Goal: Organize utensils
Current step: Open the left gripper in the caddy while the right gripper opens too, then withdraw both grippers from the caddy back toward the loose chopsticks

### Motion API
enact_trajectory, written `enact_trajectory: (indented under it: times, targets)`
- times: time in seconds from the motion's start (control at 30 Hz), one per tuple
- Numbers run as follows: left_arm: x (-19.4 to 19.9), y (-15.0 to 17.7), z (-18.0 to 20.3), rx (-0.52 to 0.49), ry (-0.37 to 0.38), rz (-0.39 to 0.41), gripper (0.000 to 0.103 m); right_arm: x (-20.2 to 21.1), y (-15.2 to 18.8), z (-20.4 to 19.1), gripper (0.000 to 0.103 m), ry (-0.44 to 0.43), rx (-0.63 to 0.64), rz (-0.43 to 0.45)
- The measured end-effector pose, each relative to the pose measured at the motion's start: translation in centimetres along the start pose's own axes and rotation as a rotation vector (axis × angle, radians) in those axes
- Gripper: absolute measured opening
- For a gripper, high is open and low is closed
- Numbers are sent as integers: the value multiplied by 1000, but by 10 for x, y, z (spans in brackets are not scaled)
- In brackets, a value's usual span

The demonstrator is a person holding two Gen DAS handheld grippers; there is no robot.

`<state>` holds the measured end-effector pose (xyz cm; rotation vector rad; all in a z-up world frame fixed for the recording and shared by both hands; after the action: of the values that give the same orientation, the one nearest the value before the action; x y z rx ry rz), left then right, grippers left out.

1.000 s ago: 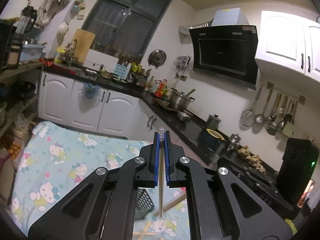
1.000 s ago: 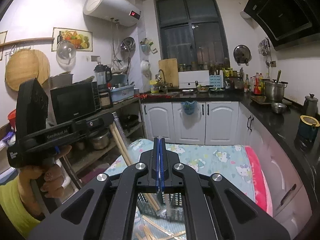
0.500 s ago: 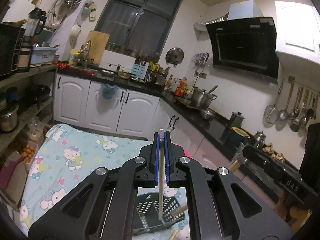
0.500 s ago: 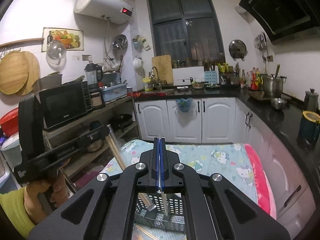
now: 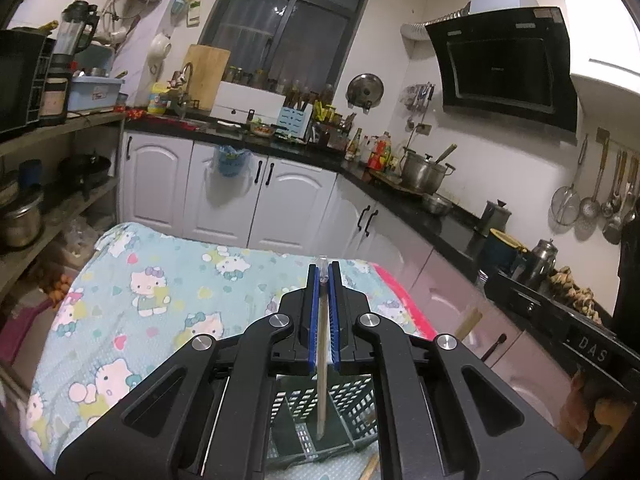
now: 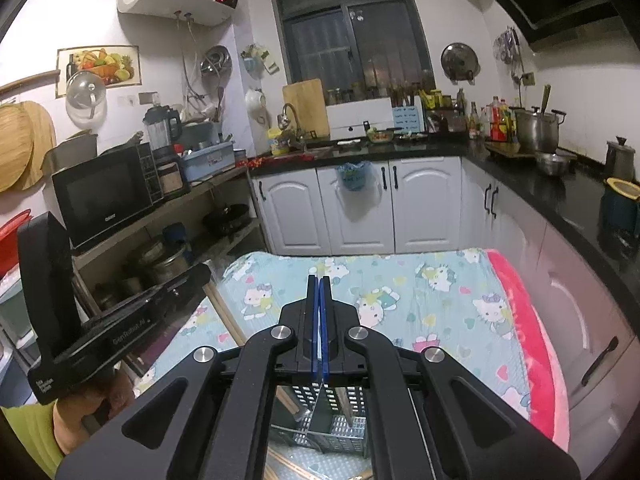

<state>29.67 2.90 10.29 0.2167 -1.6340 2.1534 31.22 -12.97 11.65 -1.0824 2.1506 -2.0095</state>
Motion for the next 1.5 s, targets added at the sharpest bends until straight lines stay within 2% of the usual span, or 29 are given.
enact_trajectory:
  times: [0.03,0.07,0.1,0.13,0.17,0.2,0.27,0.33,0.37,0.43,0.5,0.57,0.73,0.97,1.5]
  targets:
    - [-2,3,-1,2,2,-7,2,-3,2,1,3,1,-3,-15]
    - [-4,5,-3,5,-1,-18,3,-6,3,2,14,12,-6,-27]
    - [-6,9,-4,7,-6,-37,11,-10,7,3,28,35,-12,-42]
    - [-6,12,-6,10,-8,-44,19,-10,9,5,63,39,-18,-43]
    - [-4,14,-8,13,-14,-42,36,-7,13,7,69,44,-33,-30]
    - [-2,16,-10,12,-19,-41,40,-5,14,9,69,40,-38,-19]
    - [4,19,-12,18,-18,-43,41,0,19,9,69,50,-29,-15]
    - [11,22,-17,36,-20,-46,53,6,21,10,69,60,-27,-4]
    - [15,23,-18,40,-19,-42,63,7,22,11,69,59,-28,-1]
    - [24,25,-21,42,-17,-30,69,15,24,14,72,70,-25,11]
    - [35,27,-23,54,-13,-20,84,22,28,16,75,77,-18,19]
    - [43,28,-24,66,-4,-12,92,27,30,16,76,87,-15,22]
    - [63,37,-25,77,11,-11,92,44,38,14,81,99,10,42]
    - [84,50,-28,99,22,-11,92,63,51,9,83,85,15,58]
    - [125,90,-31,72,-13,-21,92,99,86,-10,87,52,62,46]
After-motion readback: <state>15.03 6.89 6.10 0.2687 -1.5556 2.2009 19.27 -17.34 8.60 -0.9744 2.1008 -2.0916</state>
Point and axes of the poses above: each gripper's, at about its wrist camera, not at the fingertips, and x roughly against the way its jaws point, z to its right, y to its underside, the point moved 4 cm from there along -x, roughly the way its jaws point, and after that the axes turned 3 degrees about -z, right-handed, at the moved point
